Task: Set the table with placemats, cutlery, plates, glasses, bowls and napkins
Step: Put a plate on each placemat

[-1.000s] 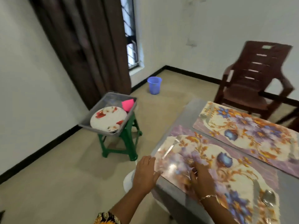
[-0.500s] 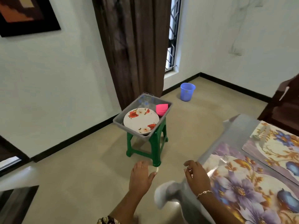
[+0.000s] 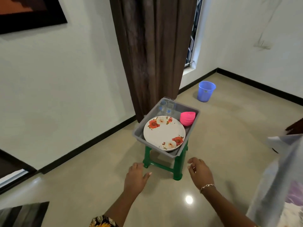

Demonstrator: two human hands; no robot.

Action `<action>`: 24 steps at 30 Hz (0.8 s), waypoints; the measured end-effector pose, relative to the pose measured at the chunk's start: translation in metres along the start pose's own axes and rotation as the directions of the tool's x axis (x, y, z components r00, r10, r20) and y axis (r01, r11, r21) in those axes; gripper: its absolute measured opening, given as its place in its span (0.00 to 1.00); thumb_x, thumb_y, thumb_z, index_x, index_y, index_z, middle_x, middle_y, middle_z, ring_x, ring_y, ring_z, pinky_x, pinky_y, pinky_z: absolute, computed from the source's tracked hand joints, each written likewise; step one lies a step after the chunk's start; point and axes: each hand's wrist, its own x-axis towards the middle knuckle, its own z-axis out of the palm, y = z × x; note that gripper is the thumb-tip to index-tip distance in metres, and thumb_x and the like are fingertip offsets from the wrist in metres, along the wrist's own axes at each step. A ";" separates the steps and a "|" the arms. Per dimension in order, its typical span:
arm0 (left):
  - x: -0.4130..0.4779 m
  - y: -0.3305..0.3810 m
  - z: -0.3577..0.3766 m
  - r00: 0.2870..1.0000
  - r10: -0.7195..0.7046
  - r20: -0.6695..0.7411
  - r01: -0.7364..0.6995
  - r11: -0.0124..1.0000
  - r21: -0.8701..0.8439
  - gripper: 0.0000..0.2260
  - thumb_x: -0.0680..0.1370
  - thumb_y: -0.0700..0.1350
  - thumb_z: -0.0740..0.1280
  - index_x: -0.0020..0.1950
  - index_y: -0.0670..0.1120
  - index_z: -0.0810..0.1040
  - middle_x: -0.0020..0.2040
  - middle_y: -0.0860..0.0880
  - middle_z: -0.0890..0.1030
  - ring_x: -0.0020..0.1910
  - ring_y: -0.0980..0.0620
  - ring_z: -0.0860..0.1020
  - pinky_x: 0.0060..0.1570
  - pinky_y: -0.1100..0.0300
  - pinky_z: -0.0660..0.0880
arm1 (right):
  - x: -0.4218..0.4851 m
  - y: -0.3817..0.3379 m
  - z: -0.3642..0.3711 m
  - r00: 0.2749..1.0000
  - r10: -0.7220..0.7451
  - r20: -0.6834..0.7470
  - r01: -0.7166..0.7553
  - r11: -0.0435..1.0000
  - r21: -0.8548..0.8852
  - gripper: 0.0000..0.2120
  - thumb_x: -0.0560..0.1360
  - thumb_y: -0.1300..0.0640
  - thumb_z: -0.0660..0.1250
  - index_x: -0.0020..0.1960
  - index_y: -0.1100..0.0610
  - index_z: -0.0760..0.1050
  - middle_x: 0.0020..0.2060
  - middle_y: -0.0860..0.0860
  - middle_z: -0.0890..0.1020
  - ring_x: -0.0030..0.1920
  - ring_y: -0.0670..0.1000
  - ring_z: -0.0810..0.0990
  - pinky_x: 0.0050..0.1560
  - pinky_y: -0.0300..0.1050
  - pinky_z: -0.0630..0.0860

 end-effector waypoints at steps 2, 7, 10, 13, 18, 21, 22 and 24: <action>0.020 -0.006 -0.010 0.999 -0.032 -0.010 0.032 0.999 -0.030 0.22 0.79 0.55 0.59 0.70 0.46 0.65 0.66 0.48 0.69 0.65 0.51 0.68 0.60 0.61 0.67 | 0.016 -0.004 0.005 1.000 0.024 0.016 -0.024 1.000 -0.008 0.09 0.76 0.60 0.63 0.55 0.56 0.75 0.49 0.52 0.78 0.45 0.50 0.77 0.43 0.37 0.70; 0.086 -0.011 -0.023 0.997 -0.075 0.012 0.076 0.993 -0.090 0.21 0.79 0.53 0.61 0.68 0.44 0.67 0.64 0.45 0.72 0.63 0.49 0.70 0.59 0.58 0.69 | 0.068 -0.008 0.014 0.994 0.108 0.021 -0.109 0.994 0.028 0.08 0.76 0.62 0.61 0.53 0.58 0.76 0.48 0.55 0.78 0.40 0.50 0.73 0.40 0.39 0.68; 0.129 -0.008 -0.028 0.991 -0.109 0.072 0.119 0.982 -0.149 0.20 0.79 0.52 0.62 0.67 0.43 0.69 0.63 0.45 0.73 0.61 0.48 0.72 0.58 0.57 0.70 | 0.106 -0.012 0.019 0.988 0.150 0.023 -0.152 0.986 0.070 0.08 0.75 0.63 0.61 0.53 0.60 0.76 0.47 0.57 0.79 0.40 0.52 0.73 0.40 0.39 0.66; 0.179 -0.004 -0.033 0.955 -0.141 0.261 0.204 0.952 -0.229 0.14 0.79 0.51 0.62 0.59 0.43 0.71 0.56 0.46 0.75 0.53 0.50 0.73 0.50 0.60 0.69 | 0.154 -0.014 0.024 0.979 0.200 0.035 -0.203 0.974 0.105 0.09 0.75 0.63 0.62 0.54 0.60 0.76 0.47 0.60 0.80 0.44 0.57 0.76 0.41 0.40 0.66; 0.253 -0.002 -0.038 0.898 -0.191 0.396 0.311 0.913 -0.265 0.14 0.79 0.50 0.62 0.36 0.49 0.64 0.35 0.51 0.67 0.33 0.56 0.65 0.33 0.64 0.62 | 0.227 -0.014 0.031 0.949 0.294 0.115 -0.305 0.948 0.087 0.10 0.74 0.63 0.63 0.55 0.62 0.76 0.49 0.61 0.81 0.51 0.60 0.78 0.47 0.44 0.71; 0.294 -0.003 -0.034 0.875 -0.245 0.417 0.390 0.868 -0.308 0.16 0.79 0.49 0.63 0.34 0.47 0.64 0.33 0.50 0.67 0.31 0.55 0.65 0.33 0.62 0.62 | 0.267 -0.007 0.040 0.934 0.309 0.177 -0.321 0.946 0.045 0.10 0.74 0.64 0.62 0.54 0.62 0.76 0.51 0.60 0.81 0.52 0.60 0.78 0.50 0.44 0.71; 0.308 -0.005 -0.031 0.871 -0.260 0.418 0.414 0.847 -0.335 0.16 0.79 0.49 0.63 0.34 0.47 0.64 0.34 0.49 0.67 0.31 0.54 0.65 0.34 0.60 0.62 | 0.281 -0.004 0.044 0.926 0.326 0.191 -0.339 0.940 0.039 0.10 0.74 0.64 0.62 0.54 0.61 0.76 0.51 0.60 0.81 0.53 0.60 0.78 0.51 0.44 0.72; 0.332 -0.011 -0.022 0.857 -0.290 0.426 0.459 0.804 -0.377 0.16 0.79 0.47 0.63 0.34 0.46 0.64 0.34 0.47 0.68 0.31 0.52 0.66 0.34 0.59 0.62 | 0.305 0.003 0.052 0.906 0.360 0.222 -0.373 0.928 0.015 0.11 0.74 0.63 0.63 0.56 0.61 0.76 0.53 0.60 0.80 0.54 0.60 0.78 0.52 0.45 0.71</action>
